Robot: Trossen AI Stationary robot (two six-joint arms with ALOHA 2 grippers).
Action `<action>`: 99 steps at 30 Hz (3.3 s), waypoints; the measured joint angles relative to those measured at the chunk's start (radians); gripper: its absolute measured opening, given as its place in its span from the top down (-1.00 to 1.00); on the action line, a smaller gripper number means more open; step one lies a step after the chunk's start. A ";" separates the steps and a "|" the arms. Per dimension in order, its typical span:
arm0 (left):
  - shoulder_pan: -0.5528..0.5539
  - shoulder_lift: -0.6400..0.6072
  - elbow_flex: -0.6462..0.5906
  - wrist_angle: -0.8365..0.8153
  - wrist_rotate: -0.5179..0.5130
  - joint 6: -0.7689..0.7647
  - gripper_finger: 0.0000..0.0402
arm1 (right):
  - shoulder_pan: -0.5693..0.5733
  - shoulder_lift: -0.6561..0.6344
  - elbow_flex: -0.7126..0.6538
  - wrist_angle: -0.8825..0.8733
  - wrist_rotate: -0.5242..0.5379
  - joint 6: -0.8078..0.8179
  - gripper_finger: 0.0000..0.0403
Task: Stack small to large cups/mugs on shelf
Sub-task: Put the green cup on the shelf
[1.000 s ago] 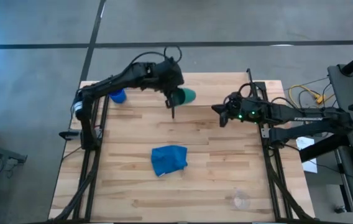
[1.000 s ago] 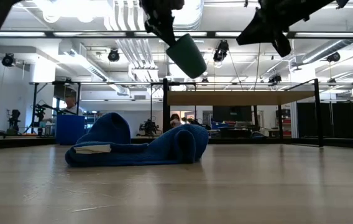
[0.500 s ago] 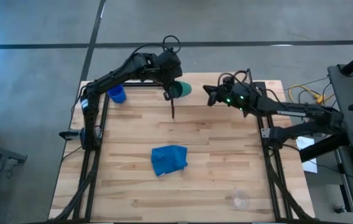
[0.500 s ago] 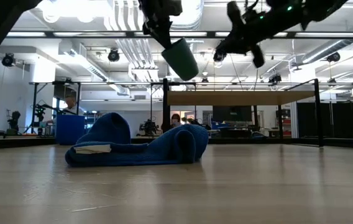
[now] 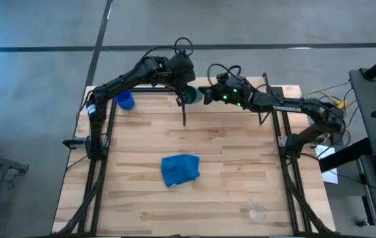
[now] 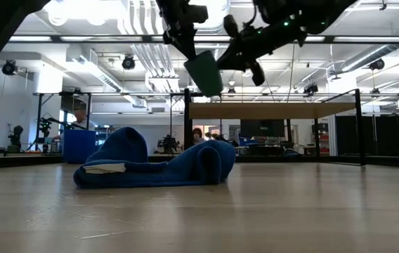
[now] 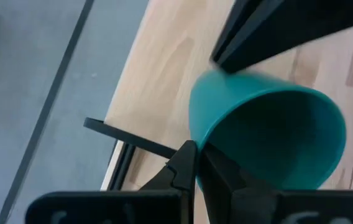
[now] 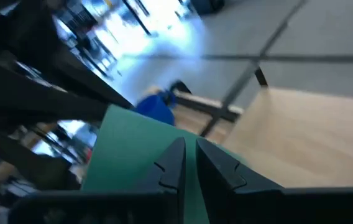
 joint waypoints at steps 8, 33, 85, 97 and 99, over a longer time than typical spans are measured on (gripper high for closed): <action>0.011 0.000 -0.005 0.025 0.004 0.000 1.00 | 0.002 0.051 0.118 -0.192 0.014 -0.055 0.83; 0.037 0.055 -0.005 0.135 0.032 0.007 1.00 | -0.026 -0.010 0.106 -0.366 0.083 -0.035 0.83; 0.112 0.065 -0.052 0.201 0.161 -0.054 1.00 | -0.071 -0.009 0.101 -0.430 -0.048 0.007 0.83; 0.116 0.064 -0.064 0.228 0.166 -0.051 0.98 | -0.071 -0.009 0.101 -0.430 -0.048 0.002 0.83; 0.116 0.064 -0.064 0.242 0.166 -0.051 0.92 | -0.071 -0.009 0.101 -0.430 -0.047 0.001 0.83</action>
